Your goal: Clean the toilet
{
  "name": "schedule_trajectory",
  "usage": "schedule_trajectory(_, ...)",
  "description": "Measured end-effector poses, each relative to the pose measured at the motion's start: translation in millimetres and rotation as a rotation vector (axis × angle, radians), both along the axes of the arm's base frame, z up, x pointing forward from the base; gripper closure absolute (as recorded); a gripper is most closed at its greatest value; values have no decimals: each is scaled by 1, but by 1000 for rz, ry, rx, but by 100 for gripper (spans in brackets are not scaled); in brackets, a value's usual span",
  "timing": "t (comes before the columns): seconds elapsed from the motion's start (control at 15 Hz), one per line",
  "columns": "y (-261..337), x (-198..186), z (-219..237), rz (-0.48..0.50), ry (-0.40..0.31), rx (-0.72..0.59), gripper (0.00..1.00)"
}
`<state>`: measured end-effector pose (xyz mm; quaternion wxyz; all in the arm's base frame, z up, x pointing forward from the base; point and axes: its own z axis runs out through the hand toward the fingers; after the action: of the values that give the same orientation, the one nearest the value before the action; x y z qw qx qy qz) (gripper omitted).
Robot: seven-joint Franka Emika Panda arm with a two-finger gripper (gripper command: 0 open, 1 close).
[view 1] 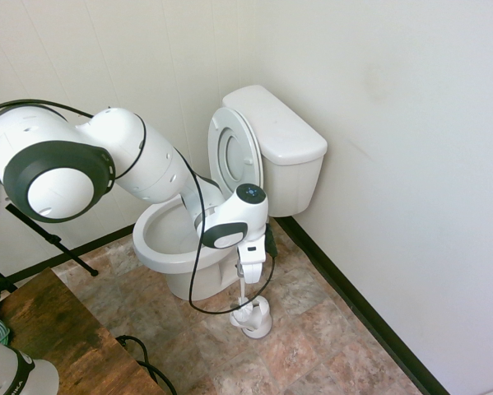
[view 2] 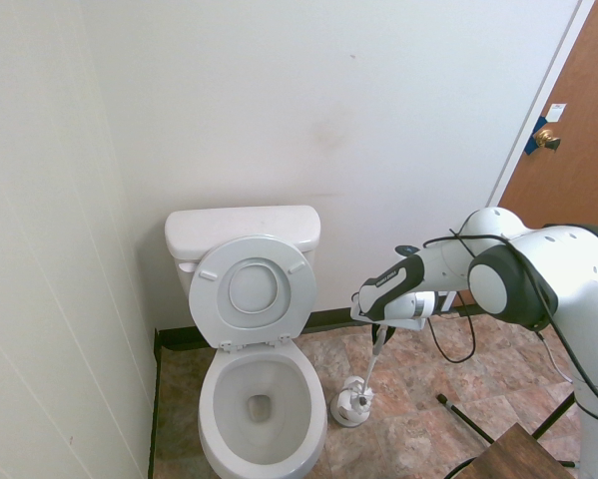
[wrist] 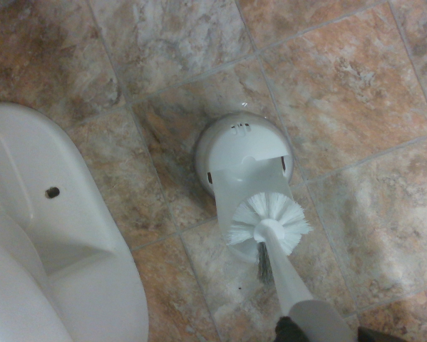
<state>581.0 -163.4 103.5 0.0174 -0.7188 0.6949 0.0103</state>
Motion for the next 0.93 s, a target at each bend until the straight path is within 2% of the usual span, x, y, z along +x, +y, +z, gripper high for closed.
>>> schedule_trajectory(0.6, -17, 14, -66, -19, 34, 25, 100)
schedule_trajectory(0.93, -23, 29, -84, -17, 52, 40, 100)
